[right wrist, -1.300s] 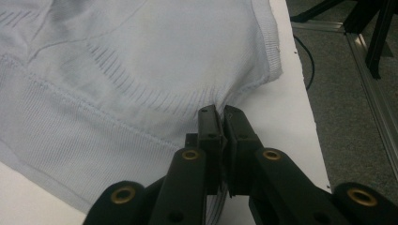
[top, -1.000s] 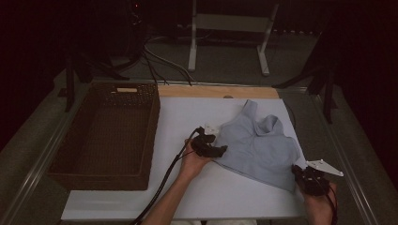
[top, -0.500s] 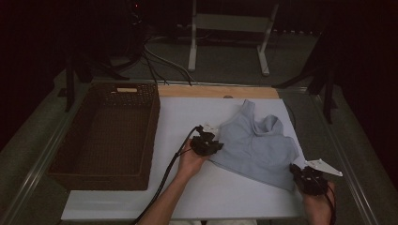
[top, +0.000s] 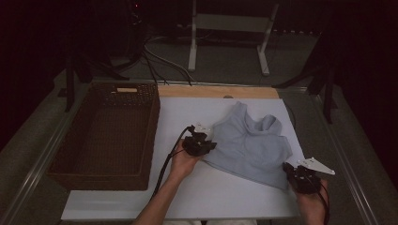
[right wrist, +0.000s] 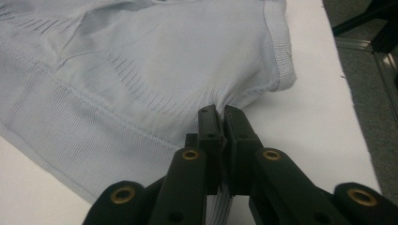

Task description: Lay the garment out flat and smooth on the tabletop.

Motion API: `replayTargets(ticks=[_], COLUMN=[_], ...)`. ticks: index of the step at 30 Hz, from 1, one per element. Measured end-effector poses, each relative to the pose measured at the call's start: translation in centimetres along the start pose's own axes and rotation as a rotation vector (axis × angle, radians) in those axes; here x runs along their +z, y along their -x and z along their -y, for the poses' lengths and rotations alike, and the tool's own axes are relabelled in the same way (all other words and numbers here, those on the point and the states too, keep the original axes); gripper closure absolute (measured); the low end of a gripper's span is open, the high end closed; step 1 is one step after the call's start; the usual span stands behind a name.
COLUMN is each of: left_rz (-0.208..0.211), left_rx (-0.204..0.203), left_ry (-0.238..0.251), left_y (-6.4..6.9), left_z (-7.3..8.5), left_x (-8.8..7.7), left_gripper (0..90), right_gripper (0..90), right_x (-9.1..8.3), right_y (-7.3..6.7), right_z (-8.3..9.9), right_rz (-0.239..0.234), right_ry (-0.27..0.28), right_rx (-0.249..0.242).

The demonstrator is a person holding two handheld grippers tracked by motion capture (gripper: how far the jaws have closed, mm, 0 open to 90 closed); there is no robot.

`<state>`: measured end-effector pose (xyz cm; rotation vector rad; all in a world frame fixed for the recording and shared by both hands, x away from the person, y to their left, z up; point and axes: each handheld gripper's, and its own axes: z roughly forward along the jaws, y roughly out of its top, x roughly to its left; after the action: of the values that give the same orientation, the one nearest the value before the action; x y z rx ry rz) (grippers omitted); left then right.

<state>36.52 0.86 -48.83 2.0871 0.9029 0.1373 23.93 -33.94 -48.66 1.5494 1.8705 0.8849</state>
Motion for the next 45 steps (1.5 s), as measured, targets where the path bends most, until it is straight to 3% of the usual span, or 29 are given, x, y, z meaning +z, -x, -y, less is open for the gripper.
replayTargets(ticks=[14, 30, 38, 45], left_rz=[-0.025, -0.061, -0.072, -0.084], left_rx=[-0.007, -0.046, -0.047, -0.049], left_ry=[0.008, 0.020, 0.019, 0.013], left_y=[-0.8, -2.3, -2.3, -2.5], left_z=[0.3, 1.2, 1.6, 2.1], left_x=[-1.4, -3.3, -4.1, -4.8], left_gripper=[85.2, 85.3, 85.3, 85.3], right_gripper=[87.1, 87.1, 87.1, 87.0], right_x=[0.9, 2.4, 3.0, 3.3], right_y=[-1.4, -3.5, -3.9, -4.3], right_z=[-1.1, -2.5, -2.9, -3.3], right_rz=[-0.020, -0.063, -0.074, -0.112], right_ry=[0.000, 0.002, -0.003, 0.007], right_rx=[-0.039, -0.088, -0.097, -0.094])
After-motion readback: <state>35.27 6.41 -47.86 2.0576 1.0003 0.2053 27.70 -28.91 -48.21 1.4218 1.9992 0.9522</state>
